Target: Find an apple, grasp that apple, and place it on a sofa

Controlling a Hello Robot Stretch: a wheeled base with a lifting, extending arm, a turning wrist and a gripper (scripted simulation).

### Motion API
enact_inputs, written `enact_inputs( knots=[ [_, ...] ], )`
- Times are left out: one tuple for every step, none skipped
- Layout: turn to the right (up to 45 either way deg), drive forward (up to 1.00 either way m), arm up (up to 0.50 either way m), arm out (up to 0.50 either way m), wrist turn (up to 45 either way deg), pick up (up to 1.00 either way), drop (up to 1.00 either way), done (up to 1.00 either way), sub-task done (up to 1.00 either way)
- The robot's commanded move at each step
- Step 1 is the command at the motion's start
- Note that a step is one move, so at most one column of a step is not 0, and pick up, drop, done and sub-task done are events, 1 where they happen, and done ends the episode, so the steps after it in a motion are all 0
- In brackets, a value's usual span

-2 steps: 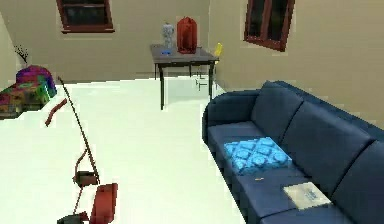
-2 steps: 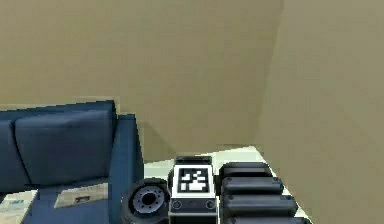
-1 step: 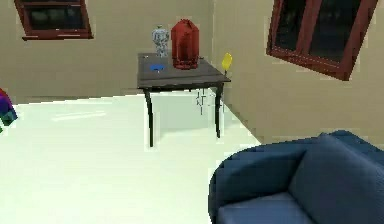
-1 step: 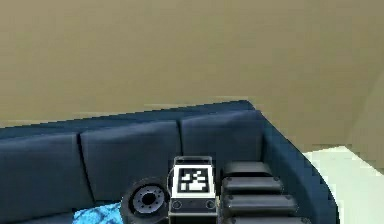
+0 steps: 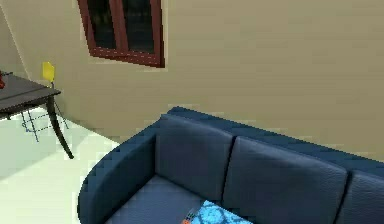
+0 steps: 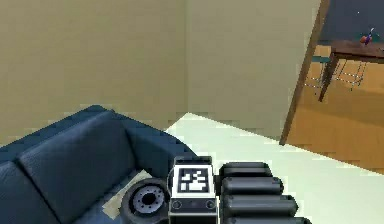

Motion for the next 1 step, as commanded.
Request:
enact_inputs(
  knots=[
    [21.0,0.00,0.00,0.00,0.0,0.00,0.00,0.00,0.00]
  ],
)
